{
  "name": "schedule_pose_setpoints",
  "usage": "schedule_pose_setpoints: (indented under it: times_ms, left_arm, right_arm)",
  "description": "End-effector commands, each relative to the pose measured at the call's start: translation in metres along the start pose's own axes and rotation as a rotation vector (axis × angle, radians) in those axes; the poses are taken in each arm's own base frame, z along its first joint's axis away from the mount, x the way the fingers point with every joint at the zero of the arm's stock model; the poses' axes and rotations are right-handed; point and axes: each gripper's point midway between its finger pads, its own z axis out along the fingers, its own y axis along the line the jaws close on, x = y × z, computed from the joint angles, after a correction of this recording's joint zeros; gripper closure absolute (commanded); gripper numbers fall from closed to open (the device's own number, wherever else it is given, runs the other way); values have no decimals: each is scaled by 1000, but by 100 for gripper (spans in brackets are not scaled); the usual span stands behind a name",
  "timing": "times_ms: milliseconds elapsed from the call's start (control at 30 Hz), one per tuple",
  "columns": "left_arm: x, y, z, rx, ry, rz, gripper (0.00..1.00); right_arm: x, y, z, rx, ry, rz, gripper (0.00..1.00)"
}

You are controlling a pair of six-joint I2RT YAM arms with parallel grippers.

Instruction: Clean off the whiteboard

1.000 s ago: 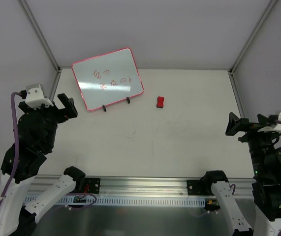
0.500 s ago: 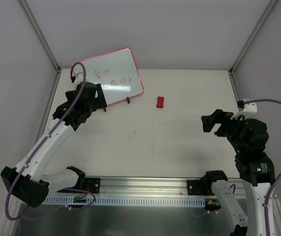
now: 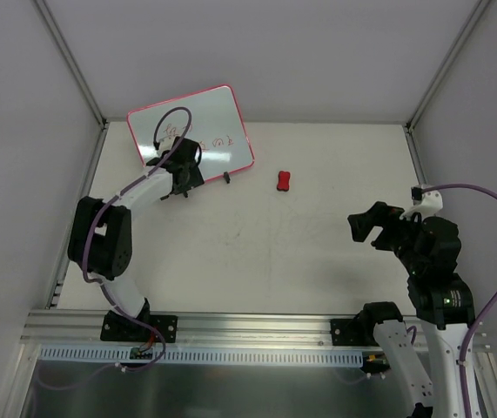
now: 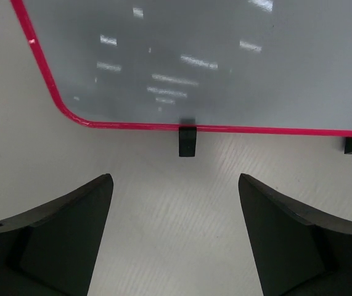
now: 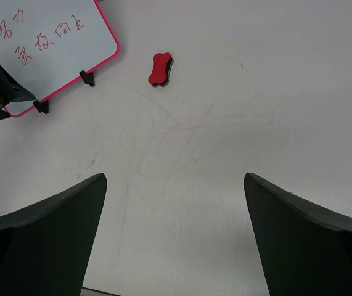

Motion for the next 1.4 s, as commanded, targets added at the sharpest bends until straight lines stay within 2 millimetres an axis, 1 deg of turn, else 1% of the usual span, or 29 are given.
schedule_pose_setpoints:
  times_ms: [0,33,67,133,200,233,300,433,567,600,700,733,833,900,1033,1067,1100,1133,1167,1200,1233,1267,1333,1367]
  left_arm:
    - [-25,-22,13,47,-35,-92,17]
    - [-19,-22,24,32,-19,-80,21]
    - [-23,-24,28,31,-21,-85,23]
    - [-20,-24,36,25,-5,-81,27]
    - [-14,-22,46,13,15,-93,33]
    - [-8,-21,52,10,35,-92,35]
    - [-3,-20,56,3,48,-98,42]
    - [9,-17,64,-15,71,-89,50]
    - [14,-17,69,-18,83,-84,59]
    - [13,-17,69,-20,78,-84,65]
    - [17,-14,70,-28,83,-83,75]
    - [22,-10,70,-37,92,-80,81]
    - [31,-5,67,-44,106,-100,91]
    - [41,2,63,-52,121,-118,99]
    - [63,15,51,-70,147,-154,100]
    - [72,23,45,-82,150,-155,100]
    - [77,25,41,-86,150,-171,100]
    - [87,30,33,-85,158,-172,100]
    - [83,26,29,-68,149,-187,100]
    - [98,33,25,-79,168,-191,100]
    - [103,35,22,-79,170,-191,100]
    - [113,38,13,-67,172,-180,100]
    - [124,38,5,-56,180,-175,100]
    - [134,39,-3,-42,186,-159,100]
  right_arm:
    - [-18,7,-4,-28,-70,-18,1]
    - [-18,7,-6,-30,-75,-20,1]
    - [-18,8,-6,-32,-76,-21,1]
    - [-17,6,-7,-28,-79,-25,1]
    - [-17,7,-10,-30,-85,-29,1]
    - [-17,5,-11,-24,-86,-33,1]
    - [-16,5,-12,-21,-88,-38,1]
    - [-17,3,-12,-13,-89,-47,1]
    - [-17,4,-11,-20,-82,-48,1]
    - [-17,5,-11,-21,-82,-48,1]
    - [-15,7,-12,-34,-81,-49,1]
    - [-15,7,-12,-37,-81,-47,1]
    - [-13,8,-13,-43,-81,-42,1]
    - [-12,9,-13,-49,-80,-42,1]
    - [-7,9,-12,-58,-68,-40,1]
    - [-5,8,-10,-57,-61,-39,1]
    - [-4,8,-10,-55,-60,-40,1]
    - [-1,7,-8,-55,-51,-37,1]
    - [0,6,-8,-54,-47,-38,1]
    - [1,6,-7,-55,-41,-36,1]
    - [4,8,-6,-69,-29,-35,1]
    - [5,9,-6,-77,-26,-40,1]
    - [9,11,-4,-93,-9,-41,1]
    - [10,11,-3,-93,-5,-40,1]
